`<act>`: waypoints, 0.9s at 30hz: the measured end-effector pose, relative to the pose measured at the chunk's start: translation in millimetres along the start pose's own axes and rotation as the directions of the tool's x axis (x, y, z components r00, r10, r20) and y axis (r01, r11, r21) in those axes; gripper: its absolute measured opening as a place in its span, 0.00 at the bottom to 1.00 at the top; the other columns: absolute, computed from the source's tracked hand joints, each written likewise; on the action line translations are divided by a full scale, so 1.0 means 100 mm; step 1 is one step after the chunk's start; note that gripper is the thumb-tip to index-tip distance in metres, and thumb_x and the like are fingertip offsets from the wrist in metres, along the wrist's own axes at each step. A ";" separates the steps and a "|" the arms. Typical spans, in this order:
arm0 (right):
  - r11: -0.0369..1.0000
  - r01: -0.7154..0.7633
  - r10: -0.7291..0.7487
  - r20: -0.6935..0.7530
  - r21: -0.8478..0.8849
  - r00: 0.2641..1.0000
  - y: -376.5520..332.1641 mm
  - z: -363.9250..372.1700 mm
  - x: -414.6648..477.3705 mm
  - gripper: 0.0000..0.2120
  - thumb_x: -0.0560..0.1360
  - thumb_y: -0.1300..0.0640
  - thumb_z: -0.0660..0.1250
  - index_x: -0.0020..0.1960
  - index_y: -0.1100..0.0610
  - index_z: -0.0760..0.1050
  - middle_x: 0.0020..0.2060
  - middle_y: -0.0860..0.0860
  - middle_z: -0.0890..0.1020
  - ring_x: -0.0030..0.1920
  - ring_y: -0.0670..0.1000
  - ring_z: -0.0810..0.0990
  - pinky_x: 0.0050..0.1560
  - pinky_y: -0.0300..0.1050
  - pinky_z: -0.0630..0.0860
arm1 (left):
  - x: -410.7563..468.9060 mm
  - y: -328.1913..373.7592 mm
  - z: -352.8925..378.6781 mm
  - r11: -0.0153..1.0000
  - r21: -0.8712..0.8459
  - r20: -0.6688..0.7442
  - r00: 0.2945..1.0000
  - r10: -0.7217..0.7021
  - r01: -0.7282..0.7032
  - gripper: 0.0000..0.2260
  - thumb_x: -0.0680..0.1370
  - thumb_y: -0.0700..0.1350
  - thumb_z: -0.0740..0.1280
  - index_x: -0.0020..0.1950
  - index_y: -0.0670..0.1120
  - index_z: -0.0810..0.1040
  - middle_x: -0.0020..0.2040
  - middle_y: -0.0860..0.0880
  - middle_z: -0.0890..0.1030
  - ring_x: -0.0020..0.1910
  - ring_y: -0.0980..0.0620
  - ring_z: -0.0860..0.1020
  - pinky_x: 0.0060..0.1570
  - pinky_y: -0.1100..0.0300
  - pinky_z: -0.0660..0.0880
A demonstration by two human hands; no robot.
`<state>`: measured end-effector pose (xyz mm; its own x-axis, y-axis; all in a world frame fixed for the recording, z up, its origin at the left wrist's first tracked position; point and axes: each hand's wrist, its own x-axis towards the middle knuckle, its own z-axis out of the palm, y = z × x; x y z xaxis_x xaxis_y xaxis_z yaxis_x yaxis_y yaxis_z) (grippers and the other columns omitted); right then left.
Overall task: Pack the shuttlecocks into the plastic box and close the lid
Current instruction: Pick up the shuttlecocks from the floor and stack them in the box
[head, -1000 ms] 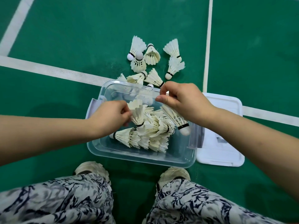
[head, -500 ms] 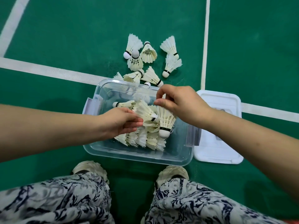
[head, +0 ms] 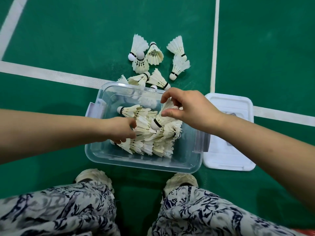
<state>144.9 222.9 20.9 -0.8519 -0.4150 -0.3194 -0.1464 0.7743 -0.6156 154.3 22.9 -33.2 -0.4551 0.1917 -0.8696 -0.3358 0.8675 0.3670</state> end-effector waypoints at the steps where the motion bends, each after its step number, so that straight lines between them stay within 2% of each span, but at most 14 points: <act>1: 1.000 0.005 -0.005 -0.003 0.005 1.000 -0.01 0.00 0.00 0.14 0.71 0.49 0.70 0.54 0.52 0.73 0.31 0.42 0.69 0.33 0.42 0.70 0.38 0.44 0.66 | -0.02 0.01 -0.03 1.000 0.012 -0.023 1.000 0.009 -0.009 0.15 0.76 0.42 0.63 0.62 0.46 0.68 0.41 0.48 0.74 0.33 0.52 0.73 0.35 0.60 0.74; 3: 0.999 0.028 -0.028 0.003 0.018 1.000 -0.03 -0.02 0.00 0.13 0.72 0.51 0.70 0.55 0.52 0.73 0.34 0.42 0.71 0.36 0.44 0.72 0.41 0.45 0.69 | -0.07 0.02 -0.11 0.997 0.037 -0.112 0.991 0.076 -0.072 0.15 0.75 0.43 0.64 0.62 0.48 0.69 0.46 0.47 0.76 0.36 0.51 0.75 0.40 0.56 0.76; 5: 0.998 0.060 -0.060 0.028 0.020 0.998 -0.07 -0.04 0.01 0.14 0.71 0.54 0.70 0.55 0.51 0.72 0.39 0.46 0.76 0.41 0.49 0.75 0.45 0.47 0.72 | -0.15 0.07 -0.21 0.971 0.076 -0.231 0.944 0.238 -0.226 0.18 0.75 0.46 0.66 0.63 0.50 0.68 0.52 0.48 0.75 0.42 0.50 0.76 0.44 0.55 0.76; 7: 0.994 0.111 -0.111 0.067 -0.002 0.992 -0.13 -0.05 0.03 0.14 0.71 0.57 0.70 0.55 0.53 0.71 0.43 0.48 0.78 0.44 0.53 0.77 0.48 0.50 0.74 | -0.25 0.12 -0.32 0.896 0.143 -0.333 0.832 0.444 -0.421 0.23 0.73 0.48 0.68 0.66 0.52 0.65 0.54 0.50 0.72 0.45 0.53 0.75 0.47 0.58 0.72; 9: 0.984 0.177 -0.174 0.096 -0.021 0.980 -0.19 -0.05 0.05 0.14 0.71 0.60 0.69 0.55 0.55 0.70 0.43 0.48 0.77 0.45 0.55 0.78 0.48 0.53 0.75 | -0.35 0.16 -0.41 0.796 0.262 -0.380 0.700 0.605 -0.546 0.27 0.71 0.48 0.69 0.68 0.54 0.64 0.56 0.52 0.69 0.47 0.55 0.73 0.49 0.61 0.69; 12: 0.970 0.242 -0.237 0.119 -0.030 0.964 -0.28 -0.04 0.07 0.14 0.71 0.63 0.67 0.55 0.57 0.68 0.43 0.46 0.76 0.44 0.54 0.78 0.48 0.54 0.74 | -0.42 0.14 -0.49 0.670 0.433 -0.365 0.563 0.742 -0.603 0.28 0.70 0.49 0.70 0.68 0.51 0.65 0.58 0.56 0.68 0.54 0.57 0.69 0.54 0.68 0.63; 14: 0.963 0.266 -0.260 0.120 -0.043 0.958 -0.31 -0.04 0.08 0.14 0.71 0.64 0.67 0.54 0.58 0.68 0.43 0.48 0.78 0.43 0.54 0.78 0.47 0.53 0.75 | -0.41 0.10 -0.49 0.574 0.530 -0.306 0.491 0.816 -0.624 0.23 0.70 0.55 0.67 0.62 0.51 0.68 0.54 0.55 0.71 0.54 0.58 0.67 0.53 0.69 0.61; 16: 0.964 0.263 -0.258 0.102 -0.041 0.961 -0.34 -0.03 0.10 0.14 0.71 0.64 0.68 0.53 0.58 0.68 0.42 0.46 0.78 0.43 0.52 0.78 0.48 0.52 0.75 | -0.41 0.03 -0.47 0.543 0.557 -0.267 0.484 0.833 -0.628 0.17 0.69 0.56 0.65 0.55 0.52 0.70 0.47 0.56 0.72 0.49 0.61 0.65 0.50 0.67 0.63; 18: 0.966 0.257 -0.254 0.072 -0.029 0.965 -0.36 -0.02 0.11 0.13 0.71 0.64 0.68 0.53 0.58 0.69 0.42 0.45 0.77 0.44 0.51 0.78 0.48 0.51 0.75 | -0.42 -0.05 -0.45 0.553 0.558 -0.288 0.480 0.829 -0.619 0.14 0.69 0.52 0.66 0.51 0.49 0.75 0.42 0.57 0.72 0.47 0.60 0.66 0.47 0.66 0.63; 21: 0.960 0.279 -0.277 0.052 -0.038 0.960 -0.41 0.01 0.14 0.11 0.72 0.63 0.68 0.52 0.58 0.70 0.42 0.44 0.77 0.45 0.51 0.79 0.48 0.49 0.74 | -0.48 -0.12 -0.45 0.519 0.606 -0.308 0.424 0.852 -0.602 0.13 0.69 0.54 0.64 0.44 0.46 0.78 0.37 0.56 0.72 0.44 0.56 0.68 0.40 0.68 0.60; 27: 0.947 0.319 -0.320 -0.036 -0.030 0.947 -0.45 0.02 0.22 0.17 0.70 0.63 0.68 0.58 0.57 0.71 0.50 0.46 0.78 0.53 0.48 0.77 0.56 0.49 0.73 | -0.51 -0.26 -0.44 0.545 0.599 -0.367 0.404 0.838 -0.586 0.12 0.69 0.53 0.64 0.39 0.45 0.77 0.33 0.55 0.73 0.40 0.56 0.66 0.36 0.70 0.58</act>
<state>133.9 178.1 39.5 -0.7781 -0.6231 -0.0797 -0.4252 0.6158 -0.6633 150.2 -29.8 16.2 -0.7679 0.6358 0.0775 0.5780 0.6357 0.5116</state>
